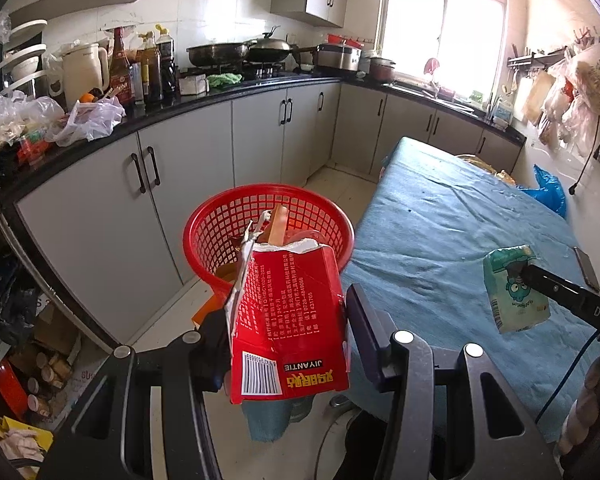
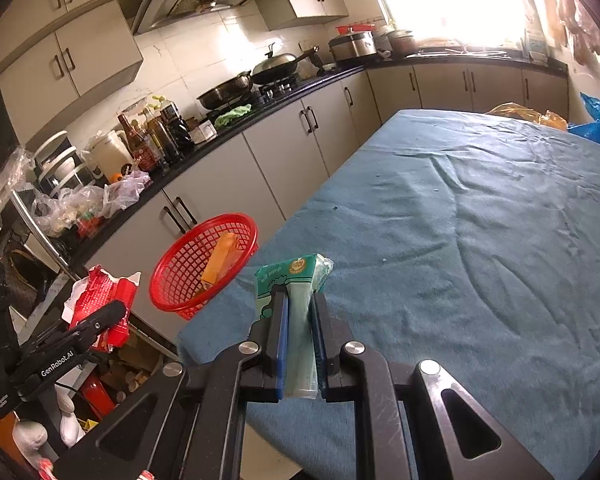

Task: Collect trash
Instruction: 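Carry the wrapper and tissue pack over the red basket with both tools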

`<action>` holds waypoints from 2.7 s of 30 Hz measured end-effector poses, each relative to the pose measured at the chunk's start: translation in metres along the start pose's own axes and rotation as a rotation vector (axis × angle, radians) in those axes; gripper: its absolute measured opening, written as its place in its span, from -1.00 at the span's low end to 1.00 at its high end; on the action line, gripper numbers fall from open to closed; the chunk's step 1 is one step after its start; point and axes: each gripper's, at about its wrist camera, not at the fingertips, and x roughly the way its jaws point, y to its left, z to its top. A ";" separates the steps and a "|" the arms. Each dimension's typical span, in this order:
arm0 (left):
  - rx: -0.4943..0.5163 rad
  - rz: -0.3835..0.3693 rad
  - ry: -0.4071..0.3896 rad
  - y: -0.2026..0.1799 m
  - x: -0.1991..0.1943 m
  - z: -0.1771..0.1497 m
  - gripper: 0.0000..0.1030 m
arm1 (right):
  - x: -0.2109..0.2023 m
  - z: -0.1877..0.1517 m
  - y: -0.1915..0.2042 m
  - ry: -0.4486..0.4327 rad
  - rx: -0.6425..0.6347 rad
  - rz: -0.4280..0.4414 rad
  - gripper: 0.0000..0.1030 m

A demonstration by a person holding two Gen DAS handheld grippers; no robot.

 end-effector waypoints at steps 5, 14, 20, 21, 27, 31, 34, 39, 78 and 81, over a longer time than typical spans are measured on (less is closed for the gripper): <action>0.006 0.006 -0.045 0.000 -0.032 -0.011 -0.04 | -0.036 -0.012 0.007 -0.041 -0.030 -0.009 -0.76; 0.016 -0.006 -0.105 0.004 -0.080 -0.032 -0.03 | -0.081 -0.038 0.019 -0.098 -0.052 -0.013 -0.76; 0.016 -0.004 -0.142 0.013 -0.100 -0.041 -0.03 | -0.105 -0.050 0.017 -0.140 -0.051 -0.025 -0.76; 0.019 -0.005 -0.145 0.014 -0.102 -0.042 -0.03 | -0.108 -0.052 0.016 -0.145 -0.051 -0.030 -0.75; 0.049 0.015 -0.160 0.012 -0.113 -0.044 -0.03 | -0.124 -0.058 0.008 -0.179 -0.029 -0.042 -0.75; 0.056 0.019 -0.168 0.007 -0.115 -0.043 -0.03 | -0.134 -0.058 -0.001 -0.202 -0.009 -0.040 -0.75; 0.073 0.017 -0.164 -0.001 -0.113 -0.042 -0.03 | -0.134 -0.056 -0.004 -0.206 -0.009 -0.037 -0.75; 0.105 0.007 -0.144 -0.011 -0.107 -0.044 -0.03 | -0.130 -0.053 -0.008 -0.190 -0.003 -0.028 -0.75; 0.067 0.128 0.015 0.056 0.080 0.070 -0.03 | 0.133 0.088 0.097 0.050 -0.121 0.197 -0.75; 0.062 0.118 0.030 0.058 0.092 0.074 -0.03 | 0.149 0.089 0.103 0.064 -0.125 0.207 -0.75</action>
